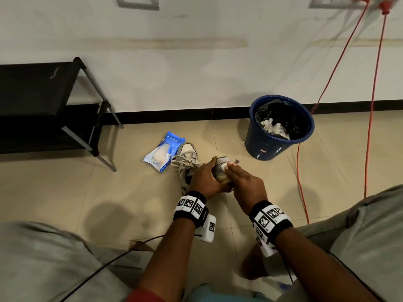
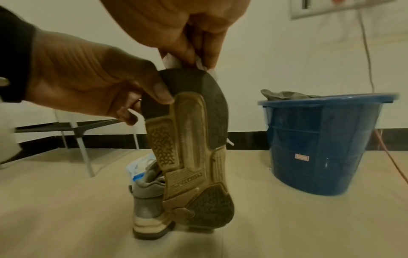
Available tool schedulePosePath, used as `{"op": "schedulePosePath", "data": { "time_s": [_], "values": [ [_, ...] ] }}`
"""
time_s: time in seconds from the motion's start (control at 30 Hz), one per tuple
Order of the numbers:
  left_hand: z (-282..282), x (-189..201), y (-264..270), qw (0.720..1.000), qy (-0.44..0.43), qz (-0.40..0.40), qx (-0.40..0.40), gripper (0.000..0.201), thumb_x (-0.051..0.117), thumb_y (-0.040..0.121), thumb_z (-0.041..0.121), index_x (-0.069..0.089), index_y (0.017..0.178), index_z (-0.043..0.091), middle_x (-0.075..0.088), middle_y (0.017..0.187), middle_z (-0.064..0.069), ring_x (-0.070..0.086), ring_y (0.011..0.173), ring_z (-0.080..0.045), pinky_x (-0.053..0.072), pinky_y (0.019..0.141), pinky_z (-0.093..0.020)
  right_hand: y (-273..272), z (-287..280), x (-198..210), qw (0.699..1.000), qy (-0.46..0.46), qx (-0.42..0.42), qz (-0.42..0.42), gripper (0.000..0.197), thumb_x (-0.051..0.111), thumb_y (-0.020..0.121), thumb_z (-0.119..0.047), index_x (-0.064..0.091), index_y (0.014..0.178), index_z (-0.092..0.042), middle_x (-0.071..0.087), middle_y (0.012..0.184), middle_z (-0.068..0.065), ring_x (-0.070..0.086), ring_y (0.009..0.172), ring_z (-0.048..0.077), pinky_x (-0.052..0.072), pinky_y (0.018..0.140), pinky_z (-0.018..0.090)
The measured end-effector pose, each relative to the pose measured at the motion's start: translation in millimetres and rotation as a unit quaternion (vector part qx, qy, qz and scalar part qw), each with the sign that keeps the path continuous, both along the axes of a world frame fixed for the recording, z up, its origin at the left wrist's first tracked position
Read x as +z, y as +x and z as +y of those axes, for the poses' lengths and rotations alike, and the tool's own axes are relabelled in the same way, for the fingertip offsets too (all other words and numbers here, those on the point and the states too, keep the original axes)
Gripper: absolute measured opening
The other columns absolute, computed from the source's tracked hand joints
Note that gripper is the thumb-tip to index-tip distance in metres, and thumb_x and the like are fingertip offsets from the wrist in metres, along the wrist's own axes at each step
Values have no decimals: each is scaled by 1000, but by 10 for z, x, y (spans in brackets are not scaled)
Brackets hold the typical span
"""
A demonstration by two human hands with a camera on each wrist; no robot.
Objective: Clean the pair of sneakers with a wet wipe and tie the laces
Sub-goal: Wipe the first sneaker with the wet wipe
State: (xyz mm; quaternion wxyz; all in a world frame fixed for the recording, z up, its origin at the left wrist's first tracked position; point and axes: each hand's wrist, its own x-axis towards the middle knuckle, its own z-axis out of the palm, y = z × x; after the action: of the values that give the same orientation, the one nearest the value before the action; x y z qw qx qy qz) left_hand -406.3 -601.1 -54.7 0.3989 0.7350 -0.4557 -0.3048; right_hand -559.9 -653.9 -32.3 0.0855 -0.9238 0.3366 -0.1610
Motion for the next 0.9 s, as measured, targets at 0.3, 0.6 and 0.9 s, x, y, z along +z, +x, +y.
{"op": "schedulePosePath", "data": {
  "time_s": [0.3, 0.6, 0.9],
  "values": [
    [-35, 34, -16, 999, 32, 10, 31, 112, 91, 57, 36, 36, 152, 13, 59, 138, -3, 56, 124, -16, 45, 102, -24, -47, 7, 6, 999, 10, 3, -37, 54, 68, 71, 5, 66, 121, -13, 64, 125, 11, 64, 110, 29, 54, 89, 41],
    [-133, 29, 28, 998, 56, -15, 31, 113, 88, 63, 41, 29, 154, 11, 54, 143, -6, 52, 130, -19, 42, 106, -26, -74, 20, 5, 997, 4, -26, -77, 52, 64, 72, 7, 67, 120, -13, 63, 126, 11, 63, 112, 30, 51, 93, 42],
    [-251, 28, 103, 997, 65, -6, 29, 113, 86, 55, 51, 38, 150, 11, 63, 131, -8, 60, 120, -22, 51, 101, -37, -71, -39, 15, 997, 12, -25, -67, 52, 64, 74, 9, 66, 120, -14, 62, 127, 10, 60, 116, 29, 48, 98, 40]
  ]
}}
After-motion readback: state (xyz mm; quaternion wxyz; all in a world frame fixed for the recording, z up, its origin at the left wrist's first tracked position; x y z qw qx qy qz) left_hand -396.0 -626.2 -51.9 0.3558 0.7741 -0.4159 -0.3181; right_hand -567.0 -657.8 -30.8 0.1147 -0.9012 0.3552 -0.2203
